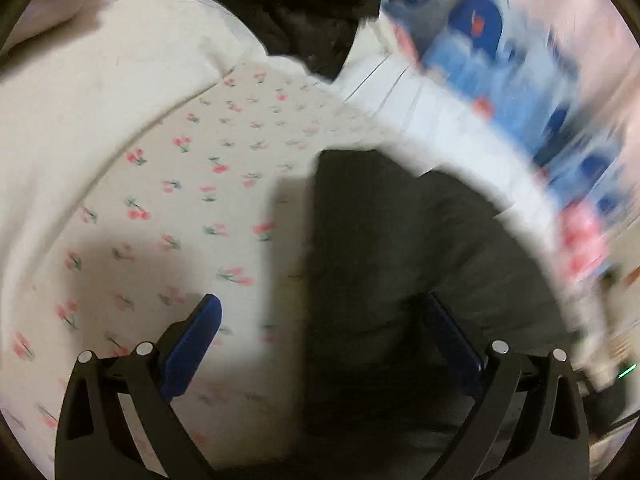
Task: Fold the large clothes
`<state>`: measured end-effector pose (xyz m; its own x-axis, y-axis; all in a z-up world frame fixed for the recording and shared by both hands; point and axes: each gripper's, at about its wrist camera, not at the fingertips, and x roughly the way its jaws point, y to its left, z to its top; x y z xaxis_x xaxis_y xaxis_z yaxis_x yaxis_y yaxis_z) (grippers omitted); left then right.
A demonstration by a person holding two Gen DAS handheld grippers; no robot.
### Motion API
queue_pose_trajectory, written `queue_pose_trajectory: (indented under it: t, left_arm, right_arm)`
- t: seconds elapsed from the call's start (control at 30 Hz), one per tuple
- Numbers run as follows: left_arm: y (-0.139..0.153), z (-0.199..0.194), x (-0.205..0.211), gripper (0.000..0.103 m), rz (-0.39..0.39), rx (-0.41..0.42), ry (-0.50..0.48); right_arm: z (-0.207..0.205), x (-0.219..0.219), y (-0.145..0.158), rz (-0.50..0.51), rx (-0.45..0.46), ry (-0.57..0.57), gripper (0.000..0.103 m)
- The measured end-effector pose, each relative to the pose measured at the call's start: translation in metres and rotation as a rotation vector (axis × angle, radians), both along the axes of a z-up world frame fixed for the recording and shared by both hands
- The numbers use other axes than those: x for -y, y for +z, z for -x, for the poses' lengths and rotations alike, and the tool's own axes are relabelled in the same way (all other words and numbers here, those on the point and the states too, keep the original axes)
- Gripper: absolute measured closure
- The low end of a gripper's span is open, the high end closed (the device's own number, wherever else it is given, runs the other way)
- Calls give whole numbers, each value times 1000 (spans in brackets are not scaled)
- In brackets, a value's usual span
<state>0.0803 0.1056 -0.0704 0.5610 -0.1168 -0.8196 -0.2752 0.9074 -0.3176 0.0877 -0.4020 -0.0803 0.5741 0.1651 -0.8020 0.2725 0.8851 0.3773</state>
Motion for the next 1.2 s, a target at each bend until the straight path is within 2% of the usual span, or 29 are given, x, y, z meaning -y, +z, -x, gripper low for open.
queue_pose_trajectory:
  t: [0.03,0.07,0.1,0.2,0.27,0.3,0.4,0.47,0.53,0.57,0.67,0.83,0.9,1.0,1.07,1.1,1.13,1.17,1.2]
  left_arm:
    - [-13,-4,-1,6,56,-47,-15]
    - [-17,-2,-7,6,123,-55,17]
    - [-11,1,-9,6,135,-43,29]
    - [22,22,-15,6,157,18,-52]
    - [42,48,-28,6,129,44,-86]
    - [47,60,-36,6,129,30,-103]
    - [44,104,-62,6,184,-44,-139]
    - [32,135,-72,6,185,-99,-157]
    - [18,161,-75,6,221,-161,-191]
    - [10,175,-71,6,257,-184,-209]
    - [14,205,-67,6,271,-168,-243]
    - [13,236,-55,6,351,-217,-298]
    - [10,252,-48,6,373,-250,-327]
    - [-1,274,-39,6,401,-300,-371]
    - [-9,280,-35,7,407,-313,-352]
    - [-9,282,-36,11,416,-298,-340]
    - [-8,283,-35,28,418,-281,-332]
    - [-9,285,-33,37,415,-275,-326]
    - [-7,287,-33,54,429,-265,-314]
  right_arm:
    - [-3,-1,-2,19,-5,9,44]
    - [-6,-1,-2,20,-10,9,44]
    - [-5,3,3,-3,-11,3,44]
    - [20,18,31,-125,64,-31,43]
    - [43,31,55,-148,119,-28,31]
    - [59,37,66,-153,125,2,19]
    - [115,59,77,-101,103,111,15]
    - [145,70,70,-98,64,144,13]
    - [178,85,53,-195,25,182,12]
    - [198,93,40,-276,-3,193,12]
    - [232,97,14,-418,-53,221,12]
    - [284,83,6,-570,-9,347,12]
    - [300,75,5,-695,8,406,11]
    - [313,62,5,-732,18,461,11]
    - [319,54,0,-721,1,473,11]
    - [320,52,0,-713,9,471,12]
    - [322,50,0,-702,30,466,24]
    - [324,47,2,-688,46,458,41]
    - [325,45,3,-676,50,439,71]
